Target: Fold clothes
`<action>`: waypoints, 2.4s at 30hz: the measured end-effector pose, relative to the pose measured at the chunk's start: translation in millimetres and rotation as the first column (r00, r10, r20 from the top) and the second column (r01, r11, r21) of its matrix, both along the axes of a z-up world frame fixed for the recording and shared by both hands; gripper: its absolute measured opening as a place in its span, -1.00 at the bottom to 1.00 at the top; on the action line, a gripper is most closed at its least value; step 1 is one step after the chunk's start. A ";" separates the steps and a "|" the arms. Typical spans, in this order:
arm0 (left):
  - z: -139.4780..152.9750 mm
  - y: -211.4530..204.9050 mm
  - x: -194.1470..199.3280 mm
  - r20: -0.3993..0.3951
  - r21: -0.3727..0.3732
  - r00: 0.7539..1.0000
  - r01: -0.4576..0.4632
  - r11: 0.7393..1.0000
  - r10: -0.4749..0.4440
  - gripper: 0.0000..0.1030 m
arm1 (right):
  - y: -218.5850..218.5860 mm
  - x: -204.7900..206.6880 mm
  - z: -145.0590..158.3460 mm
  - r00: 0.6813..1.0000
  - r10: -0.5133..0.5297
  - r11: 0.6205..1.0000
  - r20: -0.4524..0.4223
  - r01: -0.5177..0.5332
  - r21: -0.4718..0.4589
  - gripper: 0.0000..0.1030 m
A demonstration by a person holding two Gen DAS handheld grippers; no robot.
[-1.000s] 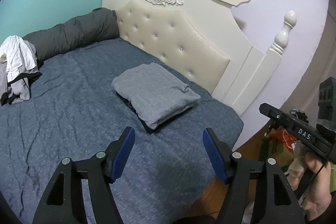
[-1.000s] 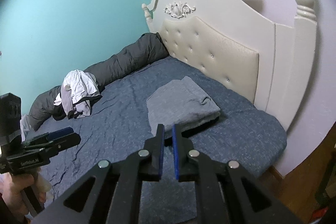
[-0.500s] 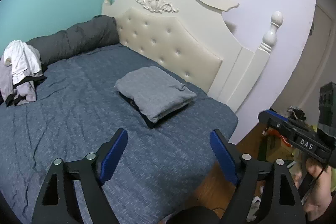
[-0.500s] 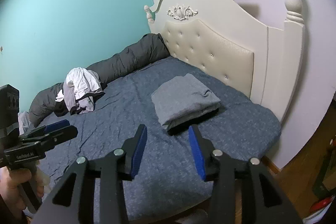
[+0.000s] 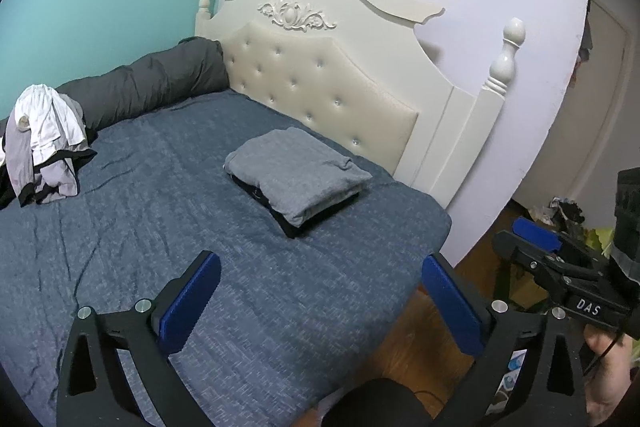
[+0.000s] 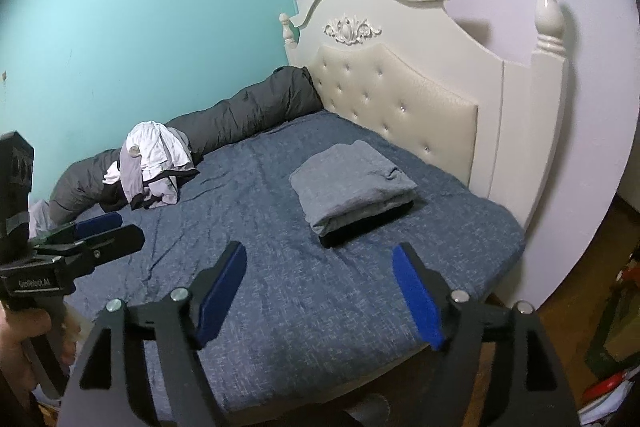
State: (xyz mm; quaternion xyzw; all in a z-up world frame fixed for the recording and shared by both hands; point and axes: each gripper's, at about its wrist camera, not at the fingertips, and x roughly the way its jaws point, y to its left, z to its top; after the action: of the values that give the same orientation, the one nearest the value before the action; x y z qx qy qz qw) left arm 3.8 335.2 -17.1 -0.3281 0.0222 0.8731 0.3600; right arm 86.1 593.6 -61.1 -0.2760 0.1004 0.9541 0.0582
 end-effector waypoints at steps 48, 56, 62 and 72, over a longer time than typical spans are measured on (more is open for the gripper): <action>-8.4 -23.7 29.9 -0.026 -0.049 1.000 -0.018 0.999 0.017 0.99 | -2.8 38.3 -13.6 0.997 -0.074 0.997 -0.003 0.074 0.008 0.98; -8.0 -23.1 30.7 -0.033 -0.042 0.999 -0.021 0.999 0.020 0.99 | -1.9 37.7 -13.8 0.997 -0.070 0.997 -0.011 0.070 -0.012 0.99; -7.7 -24.2 29.3 -0.035 -0.050 0.999 -0.033 0.998 0.031 0.99 | -3.6 37.0 -15.6 0.998 -0.066 0.998 -0.003 0.066 -0.012 0.99; -8.0 -23.0 30.8 -0.036 -0.047 0.999 -0.033 0.998 0.032 0.99 | -7.6 39.7 -16.5 0.998 -0.066 0.998 -0.001 0.066 -0.005 0.99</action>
State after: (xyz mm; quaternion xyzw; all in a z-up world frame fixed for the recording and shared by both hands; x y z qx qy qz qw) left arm 34.6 312.2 -25.2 -0.3214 0.0439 0.8837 0.3374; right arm 125.8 586.0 -77.6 -0.2719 0.1117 0.9516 0.0892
